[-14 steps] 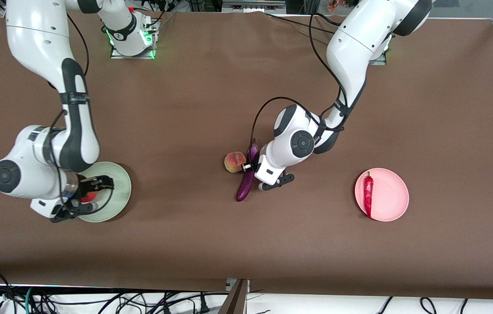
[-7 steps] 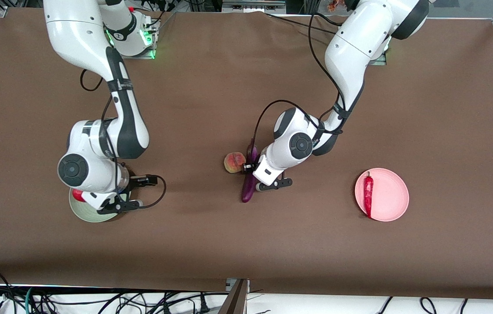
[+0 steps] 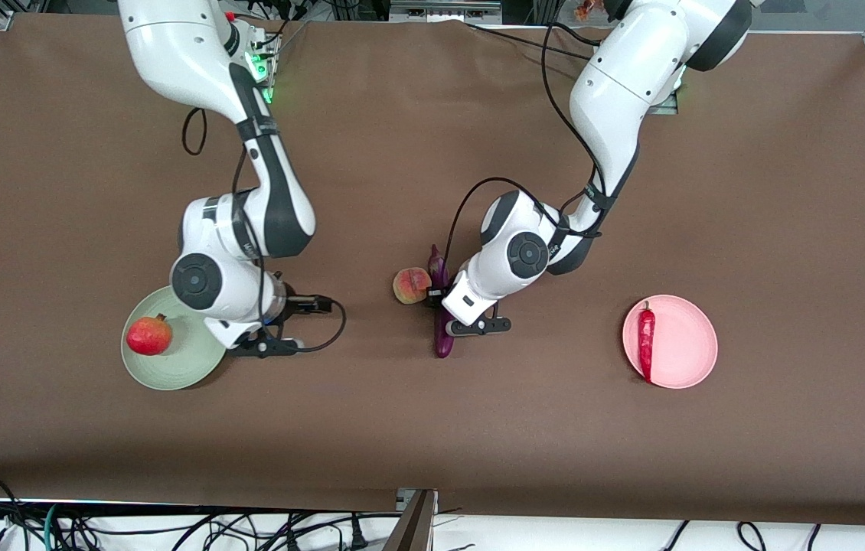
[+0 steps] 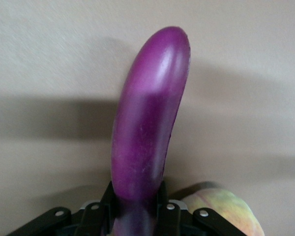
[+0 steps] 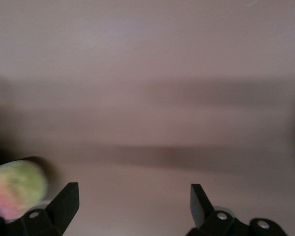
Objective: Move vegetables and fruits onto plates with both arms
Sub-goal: 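Carry the eggplant to the pink plate while the right gripper reaches the peach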
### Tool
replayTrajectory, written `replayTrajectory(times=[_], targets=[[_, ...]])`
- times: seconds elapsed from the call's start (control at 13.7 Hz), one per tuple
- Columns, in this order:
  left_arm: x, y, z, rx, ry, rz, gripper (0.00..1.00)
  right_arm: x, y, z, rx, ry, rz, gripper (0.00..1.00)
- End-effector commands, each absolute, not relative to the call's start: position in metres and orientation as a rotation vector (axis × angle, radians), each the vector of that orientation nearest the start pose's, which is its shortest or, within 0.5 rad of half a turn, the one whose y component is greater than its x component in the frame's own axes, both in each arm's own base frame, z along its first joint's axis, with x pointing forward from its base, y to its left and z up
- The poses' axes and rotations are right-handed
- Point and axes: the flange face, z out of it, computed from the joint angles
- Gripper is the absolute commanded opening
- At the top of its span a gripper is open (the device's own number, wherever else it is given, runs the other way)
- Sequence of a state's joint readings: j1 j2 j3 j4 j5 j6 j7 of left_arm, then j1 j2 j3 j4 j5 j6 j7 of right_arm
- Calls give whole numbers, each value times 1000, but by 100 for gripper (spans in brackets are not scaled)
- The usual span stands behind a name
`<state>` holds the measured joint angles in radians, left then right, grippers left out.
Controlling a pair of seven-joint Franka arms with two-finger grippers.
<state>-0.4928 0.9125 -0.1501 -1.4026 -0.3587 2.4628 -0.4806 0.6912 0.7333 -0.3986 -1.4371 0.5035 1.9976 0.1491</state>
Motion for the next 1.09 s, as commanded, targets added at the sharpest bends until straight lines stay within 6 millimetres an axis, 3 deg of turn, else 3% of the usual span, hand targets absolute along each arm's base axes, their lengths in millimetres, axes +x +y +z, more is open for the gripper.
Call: replayTrajectory(times=[0.0, 0.22, 0.44, 0.66, 0.8, 0.88, 0.95, 1.02], targets=[[638, -384, 189, -3501, -334, 139, 0, 646, 299, 265, -2938, 72, 220, 100], [666, -339, 218, -3479, -388, 265, 0, 637, 326, 256, -2862, 79, 215, 100], [699, -260, 263, -3454, -380, 461, 0, 625, 359, 249, -2807, 56, 194, 100], [724, -131, 271, -3505, -187, 476, 0, 612, 390, 246, -2805, 44, 145, 100], [723, -48, 268, -3540, -76, 540, 0, 600, 412, 240, -2819, 53, 125, 100], [721, -15, 267, -3563, 1, 542, 0, 598, 415, 238, -2822, 64, 114, 100], [720, 4, 265, -3576, 76, 522, 0, 598, 417, 236, -2823, 61, 102, 100], [717, 9, 255, -3565, 135, 528, 0, 597, 421, 233, -2825, 58, 84, 100]])
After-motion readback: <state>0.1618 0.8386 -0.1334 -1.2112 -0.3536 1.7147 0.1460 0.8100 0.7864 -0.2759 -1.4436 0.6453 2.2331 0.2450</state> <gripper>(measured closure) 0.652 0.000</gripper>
